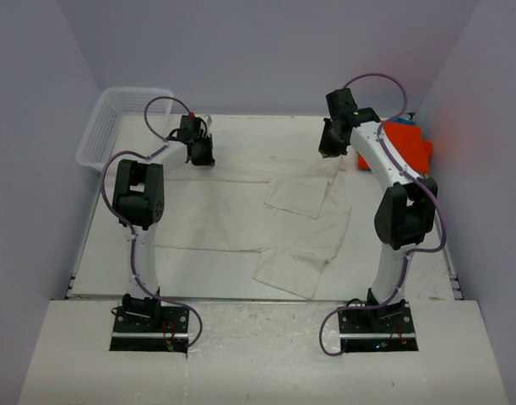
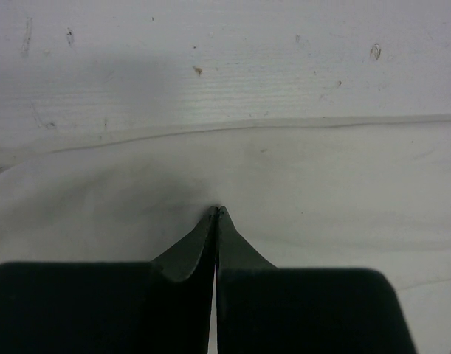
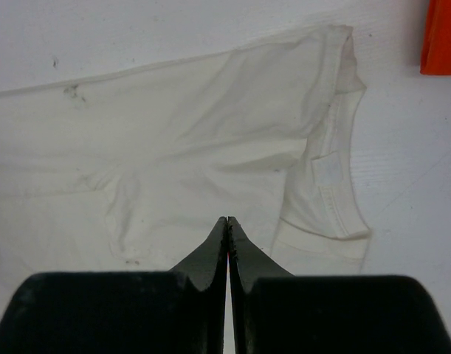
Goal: Fold and stack the t-shirts
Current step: Fold the flattened tshirt in 1/3 of the way
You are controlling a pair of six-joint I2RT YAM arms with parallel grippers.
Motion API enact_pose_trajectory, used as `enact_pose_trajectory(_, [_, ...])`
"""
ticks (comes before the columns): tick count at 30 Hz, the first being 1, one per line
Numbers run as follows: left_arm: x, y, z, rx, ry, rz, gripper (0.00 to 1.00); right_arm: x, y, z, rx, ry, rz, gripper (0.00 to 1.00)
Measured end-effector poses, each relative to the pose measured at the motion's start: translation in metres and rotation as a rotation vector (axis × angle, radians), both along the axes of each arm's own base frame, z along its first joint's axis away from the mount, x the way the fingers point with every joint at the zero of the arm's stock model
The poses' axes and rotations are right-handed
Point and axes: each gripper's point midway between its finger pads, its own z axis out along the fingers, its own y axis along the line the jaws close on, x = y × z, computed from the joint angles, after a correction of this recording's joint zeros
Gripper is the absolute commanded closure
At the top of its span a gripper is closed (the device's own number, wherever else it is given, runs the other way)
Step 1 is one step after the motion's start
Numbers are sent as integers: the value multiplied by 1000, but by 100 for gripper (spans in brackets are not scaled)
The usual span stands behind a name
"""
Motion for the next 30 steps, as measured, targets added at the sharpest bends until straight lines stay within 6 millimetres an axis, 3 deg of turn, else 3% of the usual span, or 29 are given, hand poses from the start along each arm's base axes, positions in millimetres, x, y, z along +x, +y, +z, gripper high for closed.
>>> enact_pose_trajectory(11, [-5,15,0,28,-9,40,100,0,0,-11,-9,25,4,100])
enact_pose_trajectory(20, [-8,15,2,22,3,36,100,-4,0,-25,-11,56,16,100])
enact_pose_trajectory(23, [-10,11,3,20,8,24,100,0,6,-35,3,88,33,100])
enact_pose_trajectory(26, [-11,0,4,11,5,-1,100,16,19,-53,37,116,61,100])
enact_pose_trajectory(30, [-16,-30,16,-40,-21,-76,100,21,42,-81,135,168,128,100])
